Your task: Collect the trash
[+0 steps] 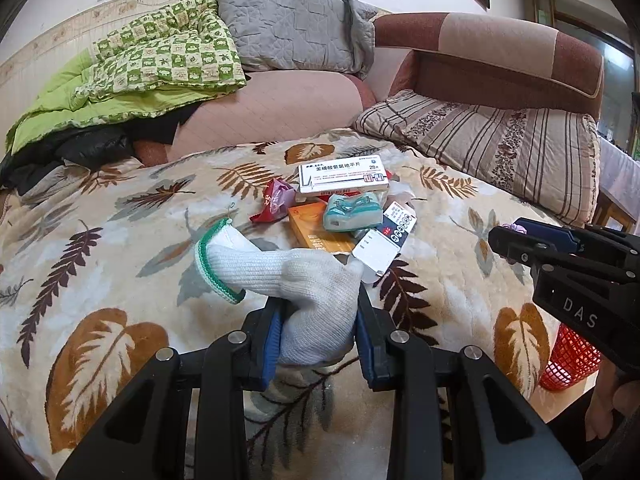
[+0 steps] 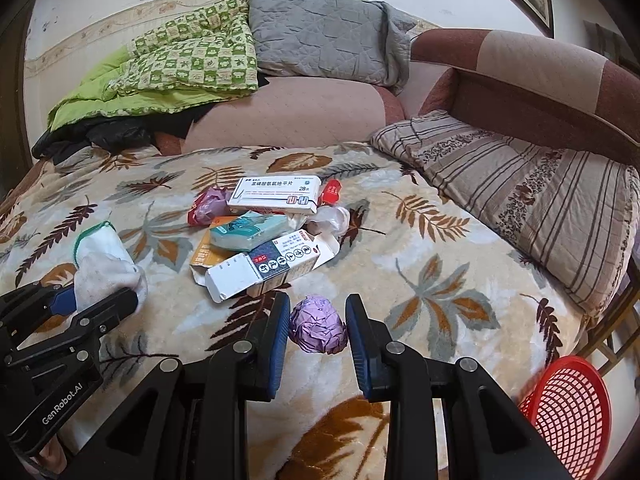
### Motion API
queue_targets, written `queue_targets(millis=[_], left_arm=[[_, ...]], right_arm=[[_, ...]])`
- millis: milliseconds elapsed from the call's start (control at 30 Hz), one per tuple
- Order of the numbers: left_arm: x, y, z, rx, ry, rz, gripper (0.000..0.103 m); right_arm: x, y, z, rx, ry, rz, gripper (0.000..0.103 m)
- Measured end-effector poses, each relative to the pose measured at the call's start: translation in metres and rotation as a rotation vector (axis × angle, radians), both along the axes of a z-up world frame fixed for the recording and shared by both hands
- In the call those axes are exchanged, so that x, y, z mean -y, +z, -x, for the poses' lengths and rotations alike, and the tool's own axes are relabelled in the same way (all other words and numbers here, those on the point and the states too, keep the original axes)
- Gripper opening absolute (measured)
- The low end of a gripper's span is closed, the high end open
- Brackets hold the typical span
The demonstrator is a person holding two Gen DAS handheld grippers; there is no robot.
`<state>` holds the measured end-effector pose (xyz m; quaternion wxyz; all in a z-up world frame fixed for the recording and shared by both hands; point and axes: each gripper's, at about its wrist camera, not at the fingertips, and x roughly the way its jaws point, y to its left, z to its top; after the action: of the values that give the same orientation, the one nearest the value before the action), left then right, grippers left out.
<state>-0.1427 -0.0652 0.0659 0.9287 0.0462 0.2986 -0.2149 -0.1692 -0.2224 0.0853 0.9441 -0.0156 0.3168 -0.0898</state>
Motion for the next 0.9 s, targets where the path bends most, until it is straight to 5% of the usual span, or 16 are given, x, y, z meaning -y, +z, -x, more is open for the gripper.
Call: queue_targets(millis=[900], left_arm=[[0.005, -0.001, 0.0003, -0.01, -0.005, 0.011, 0.031]], right_arm=[[-0.0005, -0.0039, -0.003, -0.016, 0.0, -0.006, 0.031]])
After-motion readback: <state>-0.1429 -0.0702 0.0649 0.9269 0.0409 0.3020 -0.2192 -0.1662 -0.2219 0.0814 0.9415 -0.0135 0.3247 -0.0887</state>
